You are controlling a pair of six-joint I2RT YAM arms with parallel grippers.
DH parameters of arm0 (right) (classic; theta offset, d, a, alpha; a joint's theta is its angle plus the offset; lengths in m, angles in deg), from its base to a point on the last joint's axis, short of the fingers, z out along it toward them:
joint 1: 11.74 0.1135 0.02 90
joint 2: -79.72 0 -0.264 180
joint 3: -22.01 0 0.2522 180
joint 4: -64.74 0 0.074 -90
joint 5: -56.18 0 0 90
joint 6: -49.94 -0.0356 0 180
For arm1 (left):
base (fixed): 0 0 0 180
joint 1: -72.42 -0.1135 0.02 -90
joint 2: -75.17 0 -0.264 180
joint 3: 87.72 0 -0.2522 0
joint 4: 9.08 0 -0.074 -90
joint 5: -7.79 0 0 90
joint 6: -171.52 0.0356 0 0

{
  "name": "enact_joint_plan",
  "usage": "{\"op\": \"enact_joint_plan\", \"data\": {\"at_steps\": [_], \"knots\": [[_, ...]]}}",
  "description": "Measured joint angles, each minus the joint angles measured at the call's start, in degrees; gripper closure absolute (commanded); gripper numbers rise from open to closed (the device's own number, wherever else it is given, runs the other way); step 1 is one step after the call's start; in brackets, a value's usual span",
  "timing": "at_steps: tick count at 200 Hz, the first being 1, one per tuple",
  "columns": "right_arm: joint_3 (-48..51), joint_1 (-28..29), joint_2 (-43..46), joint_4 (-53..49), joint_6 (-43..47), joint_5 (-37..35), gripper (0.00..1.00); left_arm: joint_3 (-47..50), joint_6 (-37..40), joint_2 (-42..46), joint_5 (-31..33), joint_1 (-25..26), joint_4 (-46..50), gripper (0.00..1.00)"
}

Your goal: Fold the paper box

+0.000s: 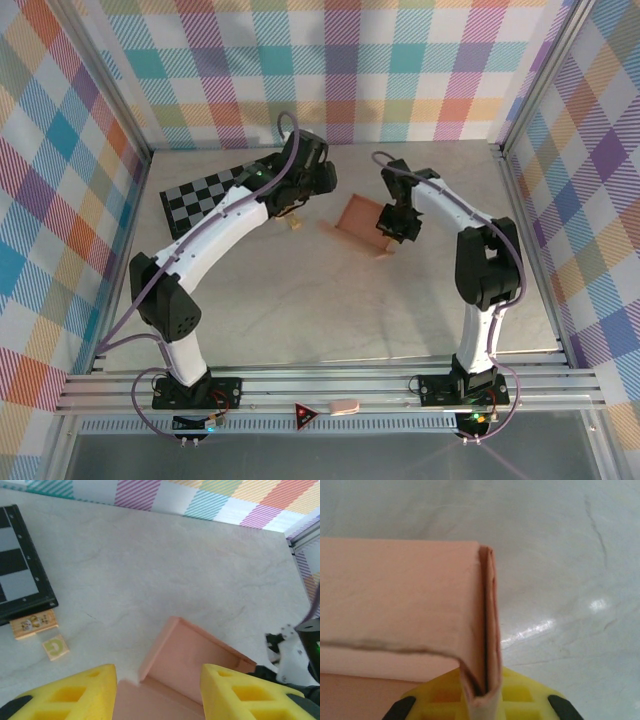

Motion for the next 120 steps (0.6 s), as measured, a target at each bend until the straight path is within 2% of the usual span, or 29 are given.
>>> {"op": "enact_joint_plan", "data": {"at_steps": [19,61,92,120], "knots": [[3.61,-1.07,1.55,0.70,-10.86,3.69,1.00,0.02,0.42,0.63,0.02,-0.63,1.55,0.53],[19.76,-1.20,6.88,9.40,-39.50,14.75,1.00,2.73,1.33,5.07,-0.35,-1.16,3.91,0.53],[18.51,-1.20,6.51,13.62,-48.65,18.43,1.00,10.99,1.42,11.65,-2.49,-1.16,3.37,0.54],[19.08,-1.20,6.51,17.92,-54.18,19.71,0.91,20.92,1.25,17.00,-5.68,-1.16,2.75,0.54]]}}
